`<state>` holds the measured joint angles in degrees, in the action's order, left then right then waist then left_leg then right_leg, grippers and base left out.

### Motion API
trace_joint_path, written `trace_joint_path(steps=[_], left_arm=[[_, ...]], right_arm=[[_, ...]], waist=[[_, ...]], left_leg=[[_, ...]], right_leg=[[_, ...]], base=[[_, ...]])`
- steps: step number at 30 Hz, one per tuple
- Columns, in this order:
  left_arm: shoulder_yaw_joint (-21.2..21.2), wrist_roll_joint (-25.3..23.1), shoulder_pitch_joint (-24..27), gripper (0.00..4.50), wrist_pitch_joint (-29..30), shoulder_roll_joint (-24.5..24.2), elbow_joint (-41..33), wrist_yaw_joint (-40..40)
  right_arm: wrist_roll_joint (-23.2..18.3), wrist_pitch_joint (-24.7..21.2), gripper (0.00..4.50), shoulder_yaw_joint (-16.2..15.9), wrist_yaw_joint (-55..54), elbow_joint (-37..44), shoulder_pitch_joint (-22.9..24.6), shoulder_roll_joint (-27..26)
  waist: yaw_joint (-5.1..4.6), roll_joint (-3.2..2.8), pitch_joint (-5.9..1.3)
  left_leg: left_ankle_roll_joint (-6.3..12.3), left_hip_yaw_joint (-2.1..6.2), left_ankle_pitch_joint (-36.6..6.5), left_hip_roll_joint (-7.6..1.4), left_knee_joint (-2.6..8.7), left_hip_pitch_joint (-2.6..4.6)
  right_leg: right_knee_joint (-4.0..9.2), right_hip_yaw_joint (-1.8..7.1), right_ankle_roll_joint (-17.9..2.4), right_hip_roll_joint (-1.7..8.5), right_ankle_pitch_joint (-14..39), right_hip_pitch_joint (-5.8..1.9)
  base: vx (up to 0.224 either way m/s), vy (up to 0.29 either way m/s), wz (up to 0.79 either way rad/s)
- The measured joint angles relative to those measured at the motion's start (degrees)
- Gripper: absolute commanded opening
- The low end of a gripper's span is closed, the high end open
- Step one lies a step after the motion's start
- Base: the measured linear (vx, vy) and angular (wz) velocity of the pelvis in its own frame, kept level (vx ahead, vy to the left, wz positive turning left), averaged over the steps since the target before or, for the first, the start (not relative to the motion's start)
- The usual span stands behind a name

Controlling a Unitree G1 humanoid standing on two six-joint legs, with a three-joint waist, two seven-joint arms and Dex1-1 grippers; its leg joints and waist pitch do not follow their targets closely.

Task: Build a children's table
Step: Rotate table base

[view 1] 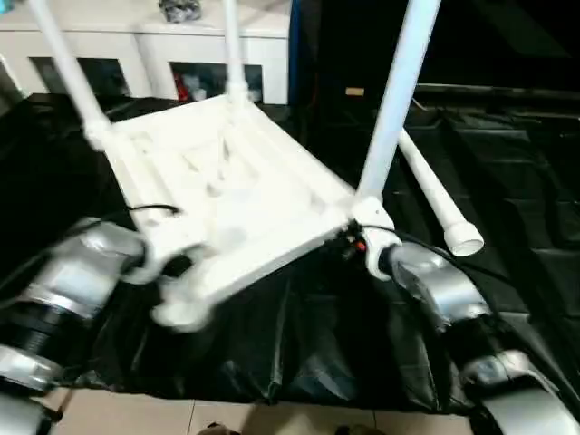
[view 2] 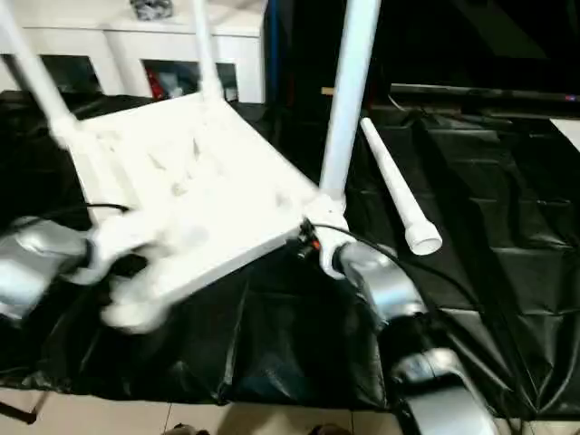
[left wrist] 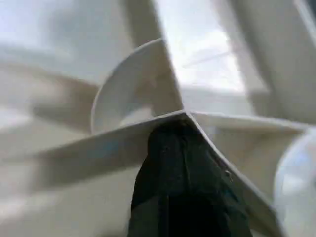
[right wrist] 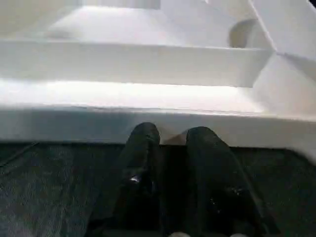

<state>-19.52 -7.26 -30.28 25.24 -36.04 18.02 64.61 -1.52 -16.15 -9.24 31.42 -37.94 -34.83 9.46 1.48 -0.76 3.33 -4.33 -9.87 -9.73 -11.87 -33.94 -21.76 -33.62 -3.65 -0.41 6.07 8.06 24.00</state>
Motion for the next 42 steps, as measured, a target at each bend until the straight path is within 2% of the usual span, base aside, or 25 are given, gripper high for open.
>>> trace_joint_path(steps=[7,8,13,18,21,23,25,28,31,32,36,38,42], left_arm=[[-1.8,1.3,-1.9,0.0,0.7,6.4,-0.4,0.8],[-1.9,1.3,-3.1,0.0,0.5,8.1,1.2,0.5],[-2.2,0.3,-8.8,0.0,-2.8,15.3,10.8,-5.9],[-1.9,-0.5,-11.0,0.0,-5.4,18.0,15.1,-11.3],[-1.5,-0.2,-11.0,0.0,-6.0,18.1,14.8,-11.5],[0.2,0.6,-11.0,0.0,-6.0,17.8,13.8,-11.6],[2.0,1.2,-11.0,0.32,-5.9,16.8,12.8,-11.8],[4.8,4.4,-9.9,0.64,-4.2,14.2,7.0,-9.7],[8.2,7.7,-8.8,0.76,-4.4,12.1,1.2,-8.4],[9.3,8.8,-8.1,0.96,-4.5,11.7,-0.6,-8.1],[10.9,10.6,-6.0,1.21,-4.4,10.0,-5.5,-6.9],[11.9,11.5,-4.0,1.43,-3.4,7.7,-8.9,-5.3],[13.3,13.1,-1.6,1.64,-0.4,4.7,-14.1,-3.4]], right_arm=[[0.2,4.0,0.3,0.3,-0.3,-6.6,-4.0,-1.7],[0.2,4.8,0.13,0.5,-0.4,-7.9,-4.6,-2.1],[1.1,7.6,0.02,0.9,-1.5,-10.9,-6.2,-2.6],[1.2,9.5,0.02,1.8,-2.2,-12.1,-7.5,-1.3],[0.8,9.7,0.02,2.6,-2.3,-11.6,-7.5,0.5],[-0.7,8.5,0.18,5.5,-3.0,-11.5,-7.6,3.0],[-1.4,7.6,0.36,7.9,-3.9,-11.6,-8.0,5.0],[-1.5,7.4,0.72,10.6,-7.7,-15.8,-11.6,8.1],[-2.0,7.5,0.81,12.6,-11.3,-20.1,-15.5,11.3],[-2.2,7.5,1.03,13.3,-12.3,-21.8,-16.8,11.9],[-2.3,7.5,1.25,13.3,-14.4,-26.8,-19.2,12.8],[-2.1,7.4,1.55,13.4,-15.0,-29.2,-20.1,12.9],[-1.5,7.3,1.82,14.0,-15.7,-32.0,-21.8,13.7]], waist=[[-1.94,0.27,-0.03],[-2.0,0.28,-0.03],[-2.02,0.29,-0.03],[-2.0,0.25,-0.02],[-1.49,0.16,0.03],[-0.99,0.12,0.04],[-0.94,0.11,0.03],[-1.12,-0.07,0.13],[-1.38,-0.09,0.12],[-1.45,-0.1,0.11],[-1.36,-0.09,0.11],[-1.25,-0.05,0.12],[-0.38,-0.02,0.13]], left_leg=[[-0.05,-0.03,0.0,-0.03,-0.04,-0.13],[-0.13,-0.01,0.1,-0.03,-0.05,-0.17],[-0.21,0.06,0.1,-0.13,-0.05,-0.27],[-0.21,0.09,0.1,-0.16,-0.06,-0.27],[-0.21,0.09,0.1,-0.17,-0.08,-0.3],[-0.21,0.09,0.1,-0.17,-0.18,-0.33],[-0.21,0.07,0.1,-0.17,-0.2,-0.29],[-0.22,0.07,0.1,-0.16,-0.29,-0.29],[-0.22,0.08,0.1,-0.17,-0.29,-0.24],[-0.22,0.11,0.1,-0.18,-0.3,-0.2],[-0.22,0.15,0.1,-0.23,-0.3,-0.27],[-0.23,0.14,0.1,-0.23,-0.3,-0.37],[-0.24,0.12,0.2,-0.24,-0.33,-0.49]], right_leg=[[-0.42,-0.07,0.0,-0.14,0.0,0.25],[-0.43,-0.08,0.0,-0.25,0.0,0.27],[-0.43,-0.03,0.0,-0.53,0.0,0.45],[-0.42,0.0,0.0,-0.6,0.0,0.5],[-0.41,-0.01,0.0,-0.6,0.0,0.5],[-0.43,0.0,0.0,-0.6,0.0,0.49],[-0.44,0.03,0.0,-0.6,0.0,0.42],[-0.47,0.04,-0.1,-0.57,-0.1,0.41],[-0.54,0.03,-0.2,-0.6,-0.1,0.41],[-0.57,0.02,-0.1,-0.63,-0.1,0.41],[-0.7,-0.03,-0.1,-0.66,-0.1,0.53],[-0.8,-0.01,-0.1,-0.66,-0.1,0.74],[-0.92,0.02,-0.1,-0.65,-0.1,0.96]], base=[[0.0,0.0,0.0],[0.0,0.0,0.0],[0.0,0.0,0.0],[0.0,0.0,0.0],[0.0,0.0,0.0],[0.0,0.0,0.0],[0.0,0.0,0.0],[0.0,0.0,0.0],[0.0,0.0,0.0],[0.0,0.0,0.0],[0.0,0.0,0.0],[0.0,0.0,0.0],[0.0,0.0,0.0]])
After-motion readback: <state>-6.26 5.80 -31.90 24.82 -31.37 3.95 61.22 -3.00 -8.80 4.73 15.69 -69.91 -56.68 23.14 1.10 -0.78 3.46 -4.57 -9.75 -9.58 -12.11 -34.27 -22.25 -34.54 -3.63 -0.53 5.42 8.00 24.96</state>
